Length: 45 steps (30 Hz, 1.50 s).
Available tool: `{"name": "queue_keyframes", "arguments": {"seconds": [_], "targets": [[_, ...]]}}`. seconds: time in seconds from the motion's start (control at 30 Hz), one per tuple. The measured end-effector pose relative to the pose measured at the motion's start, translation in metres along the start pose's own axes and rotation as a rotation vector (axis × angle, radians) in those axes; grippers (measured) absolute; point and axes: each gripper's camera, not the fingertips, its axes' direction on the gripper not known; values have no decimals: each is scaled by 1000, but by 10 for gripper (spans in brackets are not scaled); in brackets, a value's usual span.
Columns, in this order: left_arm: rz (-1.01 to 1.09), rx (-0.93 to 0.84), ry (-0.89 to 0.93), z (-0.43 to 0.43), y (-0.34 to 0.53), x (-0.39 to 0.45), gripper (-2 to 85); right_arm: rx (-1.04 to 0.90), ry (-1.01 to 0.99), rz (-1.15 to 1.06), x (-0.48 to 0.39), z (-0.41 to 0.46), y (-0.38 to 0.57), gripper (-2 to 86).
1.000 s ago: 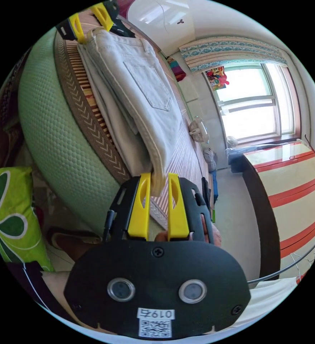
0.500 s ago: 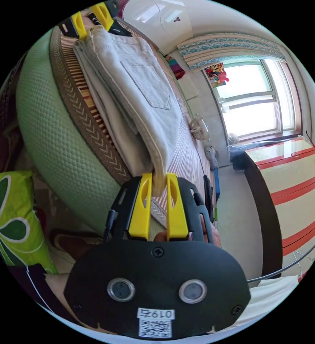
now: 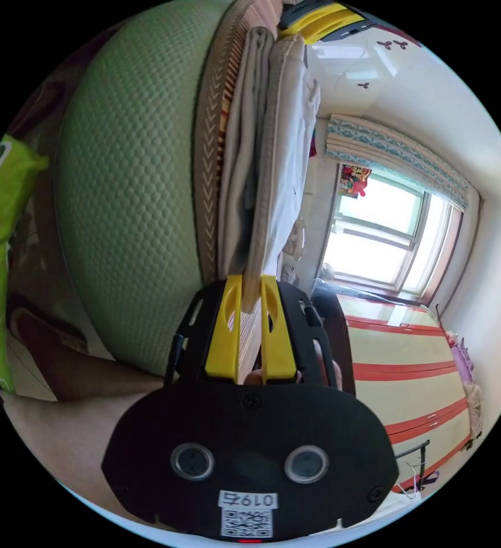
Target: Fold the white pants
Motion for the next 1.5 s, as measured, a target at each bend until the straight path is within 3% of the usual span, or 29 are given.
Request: {"name": "queue_keyframes", "arguments": {"seconds": [0.17,0.3,0.43,0.73,1.0,1.23,1.5], "targets": [[-24,32,5,-3,6,-7,19,-19,-45,92,24,-15,-17,57],[-1,21,16,1,7,-9,18,-7,-20,44,12,-26,-23,57],[-14,49,-30,-3,14,-14,18,22,-59,165,30,-44,-26,63],[3,40,-48,6,25,-31,18,-6,-21,112,10,-69,-55,71],[-38,22,73,29,45,-66,17,60,122,-158,-60,-85,-50,56],[-121,101,119,33,77,-104,26,55,87,-87,-78,-86,-53,60],[-261,190,334,28,135,-183,20,40,29,5,-101,-74,-45,71]]}}
